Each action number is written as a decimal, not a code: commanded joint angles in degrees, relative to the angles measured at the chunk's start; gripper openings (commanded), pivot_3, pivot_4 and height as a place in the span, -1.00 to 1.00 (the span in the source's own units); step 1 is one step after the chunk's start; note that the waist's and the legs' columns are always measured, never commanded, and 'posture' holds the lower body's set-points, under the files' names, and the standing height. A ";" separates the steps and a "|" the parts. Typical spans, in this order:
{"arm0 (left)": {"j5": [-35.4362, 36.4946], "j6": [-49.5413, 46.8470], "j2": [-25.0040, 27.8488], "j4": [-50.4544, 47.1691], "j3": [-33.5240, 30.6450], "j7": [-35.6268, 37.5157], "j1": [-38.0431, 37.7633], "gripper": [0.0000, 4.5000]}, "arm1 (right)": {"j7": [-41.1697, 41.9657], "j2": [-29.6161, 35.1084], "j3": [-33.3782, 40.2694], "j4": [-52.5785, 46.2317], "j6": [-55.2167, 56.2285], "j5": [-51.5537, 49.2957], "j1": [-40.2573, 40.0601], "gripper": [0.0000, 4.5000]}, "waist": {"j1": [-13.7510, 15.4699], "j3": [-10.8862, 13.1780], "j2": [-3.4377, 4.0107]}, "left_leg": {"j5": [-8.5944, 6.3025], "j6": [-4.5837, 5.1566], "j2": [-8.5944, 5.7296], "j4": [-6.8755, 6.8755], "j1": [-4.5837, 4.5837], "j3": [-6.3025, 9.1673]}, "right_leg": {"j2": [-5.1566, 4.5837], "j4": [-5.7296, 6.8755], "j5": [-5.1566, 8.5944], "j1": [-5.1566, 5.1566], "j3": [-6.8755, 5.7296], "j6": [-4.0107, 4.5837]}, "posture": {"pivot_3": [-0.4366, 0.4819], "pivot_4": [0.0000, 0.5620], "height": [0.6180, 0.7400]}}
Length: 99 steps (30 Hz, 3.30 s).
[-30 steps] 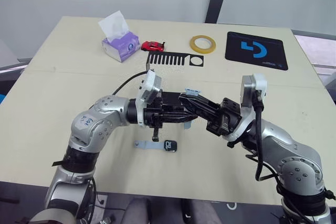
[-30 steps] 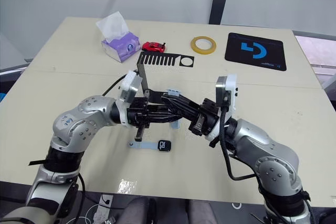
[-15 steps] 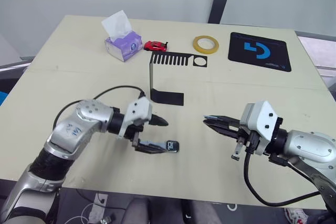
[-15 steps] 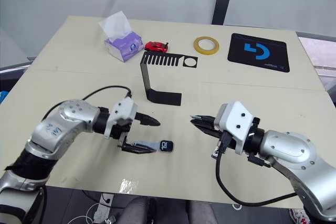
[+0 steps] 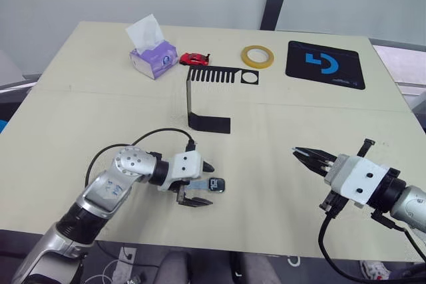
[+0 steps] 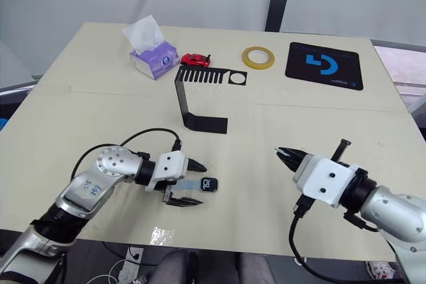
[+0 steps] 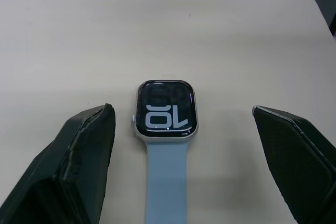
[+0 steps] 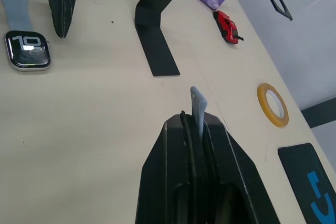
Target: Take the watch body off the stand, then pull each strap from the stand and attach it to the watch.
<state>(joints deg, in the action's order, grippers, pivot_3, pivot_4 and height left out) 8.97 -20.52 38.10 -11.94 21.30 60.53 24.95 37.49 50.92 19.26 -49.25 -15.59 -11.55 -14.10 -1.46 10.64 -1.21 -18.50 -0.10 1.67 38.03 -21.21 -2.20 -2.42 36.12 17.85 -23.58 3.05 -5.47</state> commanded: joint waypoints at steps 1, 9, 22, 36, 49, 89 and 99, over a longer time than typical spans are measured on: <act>-2.39 1.99 -1.75 1.24 0.12 -2.34 -0.10 0.97 | 0.31 -1.02 0.35 -2.19 1.53 1.37 0.14 -1.00 | 0.00 0.00 0.00 | 0.00 0.00 0.00 0.00 0.01 -0.02 | 0.01 0.01 0.00 0.00 0.03 -0.01 | -0.05 -0.47 0.97; -5.05 5.02 -4.68 5.09 1.46 -1.57 0.88 0.20 | 1.00 -2.26 -0.73 -2.28 1.03 1.74 1.10 -1.00 | 0.03 0.00 -0.01 | 0.00 0.00 -0.02 0.07 0.03 -0.03 | 0.01 0.14 -0.01 -0.01 0.04 -0.02 | -0.05 -0.47 0.97; -6.79 3.81 -6.25 5.42 1.45 -2.80 -0.14 0.20 | 0.82 -3.87 0.13 -2.36 -3.29 -0.84 4.13 -1.00 | 0.03 -0.01 -0.01 | 0.00 0.00 -0.02 0.15 0.08 -0.04 | 0.00 0.31 -0.01 -0.01 0.07 -0.02 | -0.05 -0.47 0.97; -7.38 -4.54 -5.34 -0.30 2.09 -5.17 -2.44 0.20 | 1.31 -4.24 -0.70 -1.29 -2.63 -0.59 5.21 -1.00 | 0.01 -0.04 -0.05 | 0.00 0.00 -0.02 0.15 0.13 -0.05 | 0.01 0.38 -0.01 0.00 0.10 -0.02 | -0.05 -0.47 0.97; 2.06 -24.41 -7.92 3.39 -3.06 -3.38 6.58 -0.22 | 2.86 -2.42 -7.49 0.13 -0.55 2.38 12.00 -1.00 | 0.00 -0.05 -0.07 | 0.01 0.02 -0.06 0.30 0.13 -0.05 | 0.08 0.45 -0.01 0.04 0.09 -0.02 | -0.05 -0.47 0.97; 21.78 -52.95 -11.31 15.09 -10.03 -6.04 22.15 -0.22 | 12.12 -5.93 -36.75 16.84 4.80 27.28 34.48 -1.00 | -0.11 -0.04 -0.08 | 0.18 -0.28 -0.03 0.67 -0.05 -0.05 | 0.10 0.84 0.00 -0.21 0.18 -0.01 | -0.05 -0.47 0.97; 21.91 -51.78 -11.92 18.32 -9.75 -5.56 24.40 -0.22 | 12.81 -6.56 -36.45 17.10 4.16 28.29 34.48 -1.00 | -0.08 -0.04 -0.08 | 0.17 -0.26 -0.04 0.69 -0.05 -0.05 | 0.10 0.84 0.00 -0.21 0.17 -0.01 | -0.05 -0.47 0.97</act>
<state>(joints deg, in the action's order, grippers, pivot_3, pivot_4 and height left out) 29.47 -72.36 26.21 7.57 12.27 54.50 47.71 50.23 44.56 -17.93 -31.31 -11.41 16.25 19.76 -1.54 10.60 -1.29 -18.33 -0.36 1.63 38.72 -21.26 -2.25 -2.32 36.96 17.85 -23.79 3.22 -5.48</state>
